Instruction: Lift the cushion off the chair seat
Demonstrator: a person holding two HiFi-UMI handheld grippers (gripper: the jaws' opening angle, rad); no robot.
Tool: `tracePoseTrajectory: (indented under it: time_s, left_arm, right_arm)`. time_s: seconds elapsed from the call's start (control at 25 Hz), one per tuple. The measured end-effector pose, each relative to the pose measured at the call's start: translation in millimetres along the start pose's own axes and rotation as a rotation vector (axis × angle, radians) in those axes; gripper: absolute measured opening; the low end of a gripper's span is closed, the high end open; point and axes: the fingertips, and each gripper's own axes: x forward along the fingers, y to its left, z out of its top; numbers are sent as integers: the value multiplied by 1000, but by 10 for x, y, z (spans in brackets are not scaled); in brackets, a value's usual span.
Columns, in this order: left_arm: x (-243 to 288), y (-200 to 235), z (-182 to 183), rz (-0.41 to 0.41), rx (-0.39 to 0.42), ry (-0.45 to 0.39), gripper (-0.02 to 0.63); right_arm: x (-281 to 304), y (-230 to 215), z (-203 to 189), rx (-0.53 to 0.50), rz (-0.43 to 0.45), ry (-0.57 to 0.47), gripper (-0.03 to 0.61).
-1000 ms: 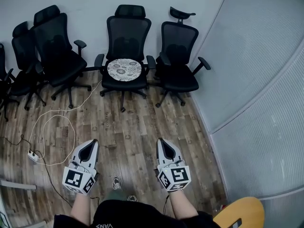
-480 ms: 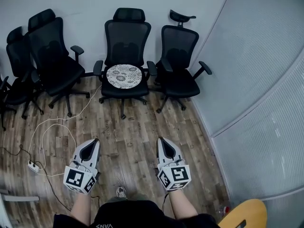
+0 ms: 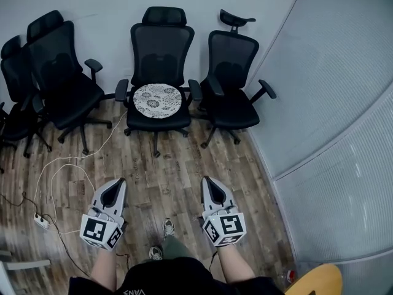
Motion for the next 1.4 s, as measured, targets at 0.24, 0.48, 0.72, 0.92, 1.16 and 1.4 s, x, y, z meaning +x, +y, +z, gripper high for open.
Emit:
tracePoseTrajectory:
  time_s: [0.24,0.48,0.72,0.92,1.16,1.4]
  left_arm:
    - [571,199,34,19,6,14,11]
    - [1094,360,61,31,11,5,11]
    - [1544,469,103,47,6,-4,11]
    - [1812,605,109,62,4,7,11]
    - [2145,912,83,68,-2,14,11]
    - [2564,1312,142,42,-3,4,11]
  right_arm:
    - [536,-352,40,-9,21,13,13]
    - [1039,-623,113,-16,47,7,14]
    - [1445,-878,166,-19,66,10,13]
    - [1766,-994,172,-11,87,15,14]
    - [2204,-1096,140,1,86,21,14]
    - [2723,-1124,232,2,64,14,14]
